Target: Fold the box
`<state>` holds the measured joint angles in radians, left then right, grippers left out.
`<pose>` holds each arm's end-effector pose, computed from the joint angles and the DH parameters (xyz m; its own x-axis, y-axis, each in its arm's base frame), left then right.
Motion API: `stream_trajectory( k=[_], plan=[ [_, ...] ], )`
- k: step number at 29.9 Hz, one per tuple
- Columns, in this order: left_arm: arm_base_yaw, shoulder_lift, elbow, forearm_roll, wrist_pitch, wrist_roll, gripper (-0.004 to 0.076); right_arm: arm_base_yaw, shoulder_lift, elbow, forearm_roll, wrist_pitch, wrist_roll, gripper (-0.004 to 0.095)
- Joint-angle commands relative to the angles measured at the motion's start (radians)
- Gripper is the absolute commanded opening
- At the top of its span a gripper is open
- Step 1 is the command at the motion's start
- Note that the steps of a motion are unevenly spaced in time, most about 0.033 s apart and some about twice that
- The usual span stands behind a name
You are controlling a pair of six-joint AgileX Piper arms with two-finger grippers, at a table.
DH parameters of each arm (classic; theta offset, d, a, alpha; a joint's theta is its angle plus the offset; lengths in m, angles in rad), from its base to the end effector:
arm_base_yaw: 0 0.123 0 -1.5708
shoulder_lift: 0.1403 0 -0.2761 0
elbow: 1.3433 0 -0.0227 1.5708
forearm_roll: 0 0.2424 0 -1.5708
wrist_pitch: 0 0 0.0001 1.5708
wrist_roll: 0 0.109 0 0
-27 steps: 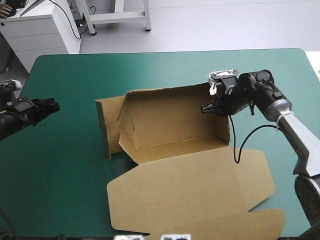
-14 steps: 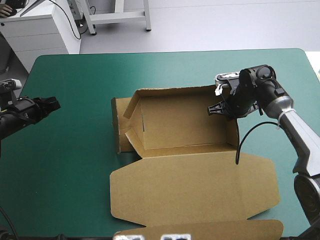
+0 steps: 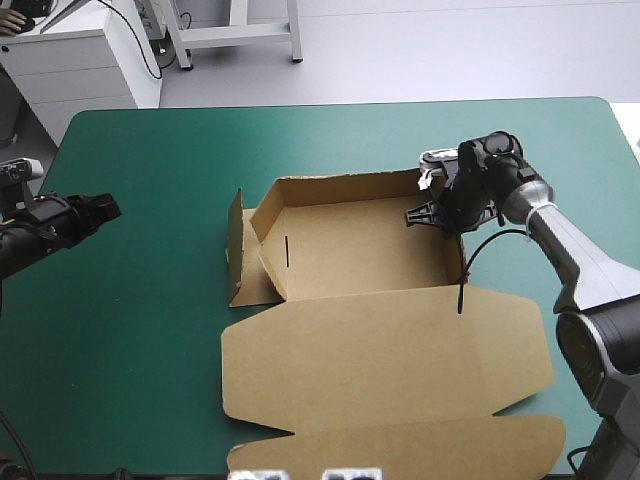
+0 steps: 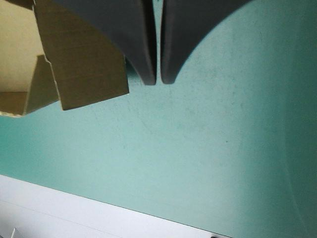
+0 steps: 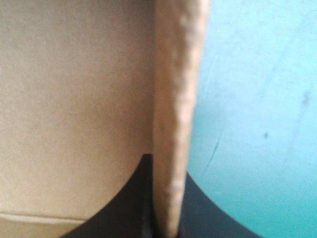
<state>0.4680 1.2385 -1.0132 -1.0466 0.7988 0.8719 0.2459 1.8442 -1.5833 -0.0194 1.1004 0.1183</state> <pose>0.2629 0.0571 0.3339 -0.5141 -0.2659 -0.8155 0.0955 0.9271 -0.3625 0.3743 0.0920 0.2520 -0.9480 -0.1253 -0.2925 -0.1357 0.9906 0.0155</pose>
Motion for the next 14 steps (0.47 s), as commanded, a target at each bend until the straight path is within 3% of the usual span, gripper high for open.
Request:
stream_trajectory(
  k=[1, 6, 10, 14],
  plan=[
    [0.002, -0.017, -0.028, -0.054, -0.010, 0.001, 0.0008, -0.005, -0.018, -0.024, -0.019, -0.072, -0.003, -0.0007],
    [0.002, -0.017, -0.028, -0.054, -0.010, 0.001, 0.0008, -0.005, -0.016, -0.024, -0.017, -0.157, 0.001, 0.0038],
    [0.002, -0.017, -0.028, -0.054, -0.010, 0.001, 0.0008, -0.005, -0.014, -0.024, -0.014, -0.148, 0.004, 0.0094],
    [0.002, -0.017, -0.028, -0.054, -0.010, 0.001, 0.0008, -0.008, -0.014, -0.024, -0.013, -0.136, -0.011, 0.0300]
  ],
)
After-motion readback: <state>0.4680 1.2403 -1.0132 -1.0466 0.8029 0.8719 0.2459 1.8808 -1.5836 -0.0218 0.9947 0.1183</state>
